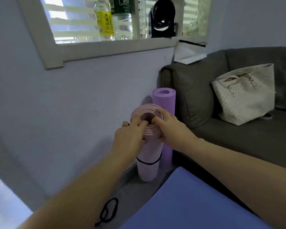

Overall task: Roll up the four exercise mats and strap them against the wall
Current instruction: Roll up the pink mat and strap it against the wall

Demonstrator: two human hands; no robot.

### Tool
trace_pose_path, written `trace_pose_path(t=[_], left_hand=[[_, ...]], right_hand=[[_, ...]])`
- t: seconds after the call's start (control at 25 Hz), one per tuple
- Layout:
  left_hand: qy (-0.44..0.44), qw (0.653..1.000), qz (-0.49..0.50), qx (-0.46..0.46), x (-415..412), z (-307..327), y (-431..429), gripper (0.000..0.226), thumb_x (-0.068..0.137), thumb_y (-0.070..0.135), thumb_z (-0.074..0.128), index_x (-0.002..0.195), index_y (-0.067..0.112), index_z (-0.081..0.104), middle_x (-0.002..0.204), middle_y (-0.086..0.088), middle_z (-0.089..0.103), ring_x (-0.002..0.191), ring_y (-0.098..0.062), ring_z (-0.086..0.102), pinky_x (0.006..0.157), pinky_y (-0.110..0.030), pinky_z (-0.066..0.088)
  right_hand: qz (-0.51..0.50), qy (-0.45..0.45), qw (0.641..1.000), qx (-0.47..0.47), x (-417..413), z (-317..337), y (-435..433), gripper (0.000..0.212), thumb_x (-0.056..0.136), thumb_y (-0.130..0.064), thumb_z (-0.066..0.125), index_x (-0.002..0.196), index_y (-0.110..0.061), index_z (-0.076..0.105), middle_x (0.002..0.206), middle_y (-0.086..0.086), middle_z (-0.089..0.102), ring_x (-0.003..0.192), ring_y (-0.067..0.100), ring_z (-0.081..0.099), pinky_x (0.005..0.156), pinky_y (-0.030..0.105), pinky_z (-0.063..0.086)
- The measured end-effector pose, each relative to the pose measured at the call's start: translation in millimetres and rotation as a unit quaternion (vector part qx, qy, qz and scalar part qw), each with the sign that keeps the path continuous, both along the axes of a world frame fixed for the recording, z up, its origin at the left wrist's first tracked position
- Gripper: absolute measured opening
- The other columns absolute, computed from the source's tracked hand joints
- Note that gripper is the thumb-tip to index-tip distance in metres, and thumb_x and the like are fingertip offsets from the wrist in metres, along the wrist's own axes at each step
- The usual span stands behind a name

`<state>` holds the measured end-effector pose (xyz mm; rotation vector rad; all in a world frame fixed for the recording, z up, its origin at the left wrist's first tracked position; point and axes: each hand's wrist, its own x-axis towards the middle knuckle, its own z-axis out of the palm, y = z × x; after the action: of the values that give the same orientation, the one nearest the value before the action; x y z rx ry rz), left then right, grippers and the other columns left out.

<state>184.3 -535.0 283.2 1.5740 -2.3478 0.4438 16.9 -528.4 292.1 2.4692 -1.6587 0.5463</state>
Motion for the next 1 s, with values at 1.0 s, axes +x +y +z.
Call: trace_pose_path(t=[1.0], left_hand=[[0.047, 0.991, -0.003, 0.126, -22.2, -27.5, -163.0, 0.089, 0.089, 0.024, 0.058, 0.151, 0.033, -0.007, 0.157, -0.005, -0.022, 0.119, -0.034, 0.048, 0.083, -0.038, 0.046]], right_hand=[[-0.043, -0.006, 0.994, 0.102, -20.8, -23.5, -175.0, 0.086, 0.087, -0.006, 0.055, 0.154, -0.024, 0.005, 0.16, 0.006, -0.014, 0.088, 0.029, 0.054, 0.062, 0.032, 0.04]])
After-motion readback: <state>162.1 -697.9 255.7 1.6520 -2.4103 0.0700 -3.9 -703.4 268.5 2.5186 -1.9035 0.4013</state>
